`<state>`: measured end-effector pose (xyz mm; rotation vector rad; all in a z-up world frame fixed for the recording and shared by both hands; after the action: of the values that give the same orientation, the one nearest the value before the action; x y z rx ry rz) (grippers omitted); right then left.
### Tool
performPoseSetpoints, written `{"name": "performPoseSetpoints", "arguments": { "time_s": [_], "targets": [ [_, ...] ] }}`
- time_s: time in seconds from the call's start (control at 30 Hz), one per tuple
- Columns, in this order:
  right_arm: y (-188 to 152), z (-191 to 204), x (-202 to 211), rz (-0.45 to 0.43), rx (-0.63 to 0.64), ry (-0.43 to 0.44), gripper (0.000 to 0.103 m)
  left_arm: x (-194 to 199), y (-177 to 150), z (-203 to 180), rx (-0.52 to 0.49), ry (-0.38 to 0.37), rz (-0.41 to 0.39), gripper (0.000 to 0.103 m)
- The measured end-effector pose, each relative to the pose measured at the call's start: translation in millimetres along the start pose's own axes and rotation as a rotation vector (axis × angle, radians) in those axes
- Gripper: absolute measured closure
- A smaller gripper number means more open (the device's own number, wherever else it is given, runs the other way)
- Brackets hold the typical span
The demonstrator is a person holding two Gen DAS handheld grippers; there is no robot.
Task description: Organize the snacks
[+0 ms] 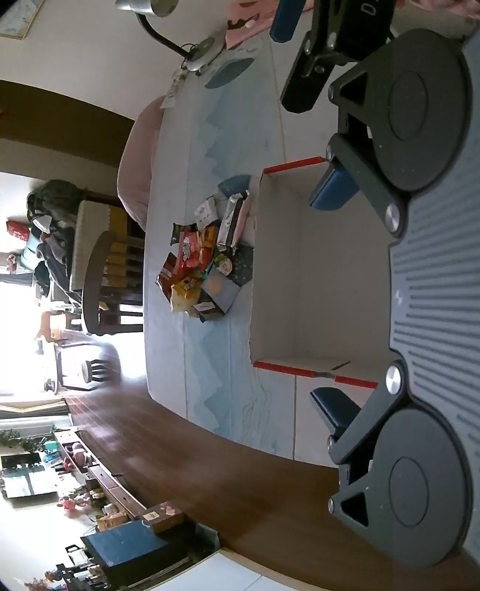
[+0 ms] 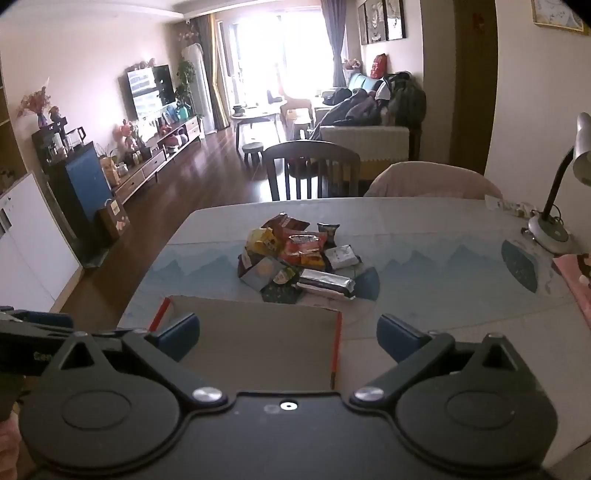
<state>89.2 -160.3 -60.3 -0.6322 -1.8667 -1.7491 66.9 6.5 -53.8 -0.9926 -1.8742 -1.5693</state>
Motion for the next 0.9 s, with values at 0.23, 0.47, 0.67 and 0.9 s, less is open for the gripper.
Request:
{"name": "performPoseSetpoints", "arguments": {
  "time_s": [0.23,0.47,0.67,0.9],
  "targets": [
    [-0.6,1.0,0.8,0.014,0.004,0.014,0.001,-6.1,-3.6,1.9,0.012,-0.016,0.029,0.0],
    [-3.7,2.6,-1.1,0.034,-0.002,0.012,0.003,-7.4,-6.9,1.9,0.015,-0.02,0.037,0.0],
    [-6.5,0.2,-0.8,0.047,-0.018,0.01,0.003,-6.6,-6.0,1.4,0.007,-0.018,0.032,0.0],
    [-10.7,0.4,0.7,0.054,-0.022,0.015,0.003,-0.9,-6.3,0.8,-0.003,-0.019,0.023,0.0]
  ]
}}
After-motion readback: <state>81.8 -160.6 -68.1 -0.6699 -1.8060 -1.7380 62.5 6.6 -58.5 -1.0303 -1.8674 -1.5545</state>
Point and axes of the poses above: each gripper's, at about its wrist camera, not at the fingertips, and x roughly against the way its jaws point, z to its left, y to its top, the point moved 9 cm from there along -x, roughly the way its jaws point, and after that the axes turned 12 degrees about -y, right-handed, at the moved point
